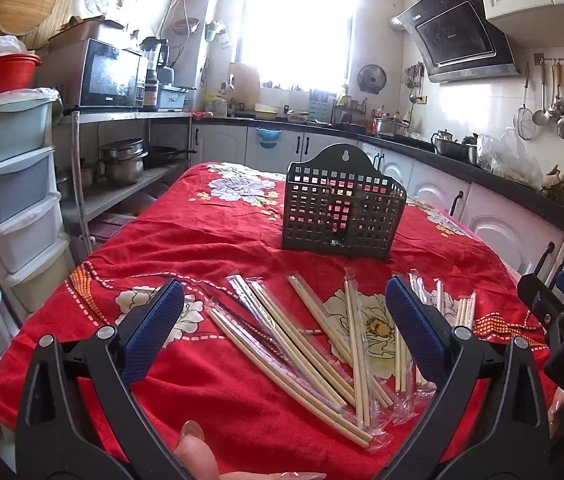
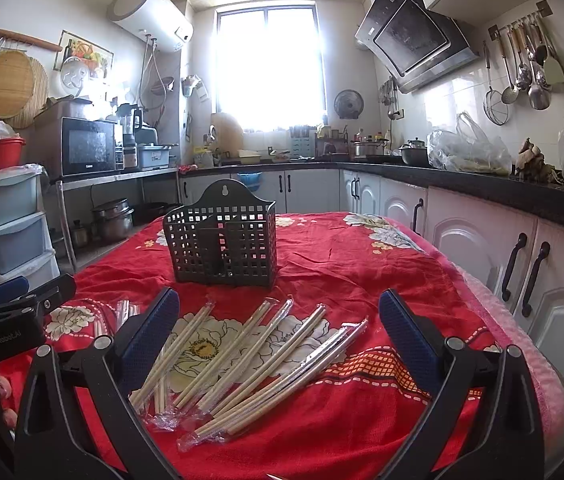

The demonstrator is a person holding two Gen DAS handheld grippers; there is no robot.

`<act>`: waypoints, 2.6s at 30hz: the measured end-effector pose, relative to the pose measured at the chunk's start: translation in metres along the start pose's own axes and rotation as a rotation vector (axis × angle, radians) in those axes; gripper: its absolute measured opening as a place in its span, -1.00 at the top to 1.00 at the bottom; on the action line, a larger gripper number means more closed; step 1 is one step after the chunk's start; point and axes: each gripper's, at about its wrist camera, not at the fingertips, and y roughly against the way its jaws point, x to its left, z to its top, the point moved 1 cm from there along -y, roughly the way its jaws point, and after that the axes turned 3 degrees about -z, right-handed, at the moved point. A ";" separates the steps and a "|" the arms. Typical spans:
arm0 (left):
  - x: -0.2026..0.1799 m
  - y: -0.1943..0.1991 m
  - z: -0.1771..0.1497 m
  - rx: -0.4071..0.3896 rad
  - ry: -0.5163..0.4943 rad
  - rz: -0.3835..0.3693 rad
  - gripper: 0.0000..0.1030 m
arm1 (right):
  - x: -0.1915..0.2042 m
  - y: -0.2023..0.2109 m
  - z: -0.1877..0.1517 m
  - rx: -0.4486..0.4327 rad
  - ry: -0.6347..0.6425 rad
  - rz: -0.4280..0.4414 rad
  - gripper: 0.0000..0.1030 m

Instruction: Organize utensils

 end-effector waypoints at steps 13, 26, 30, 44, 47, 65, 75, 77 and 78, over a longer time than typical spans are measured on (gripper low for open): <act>0.000 -0.001 -0.001 0.002 0.002 0.000 -0.80 | 0.003 0.000 0.000 -0.001 0.002 -0.004 -0.88; 0.005 -0.003 0.000 0.002 0.006 0.003 -0.80 | 0.003 -0.001 0.000 0.000 0.002 -0.001 -0.88; 0.005 -0.003 0.000 0.003 0.008 0.005 -0.80 | 0.004 -0.001 0.000 0.001 0.004 -0.001 -0.88; 0.020 -0.009 0.005 -0.003 0.045 0.038 -0.80 | 0.017 -0.018 0.002 0.065 0.046 0.050 -0.88; 0.027 -0.010 0.007 -0.003 0.065 0.051 -0.80 | 0.020 -0.023 0.003 0.084 0.062 0.070 -0.88; 0.064 -0.041 0.008 0.158 0.121 0.080 -0.80 | 0.044 -0.072 0.014 0.257 0.094 0.193 -0.88; 0.086 -0.085 0.019 0.314 0.183 0.011 -0.80 | 0.055 -0.110 0.018 0.365 0.097 0.235 -0.88; 0.090 -0.094 0.020 0.343 0.207 -0.005 -0.80 | 0.059 -0.119 0.018 0.393 0.099 0.244 -0.88; 0.092 -0.098 0.020 0.353 0.216 -0.012 -0.80 | 0.060 -0.123 0.017 0.402 0.102 0.245 -0.88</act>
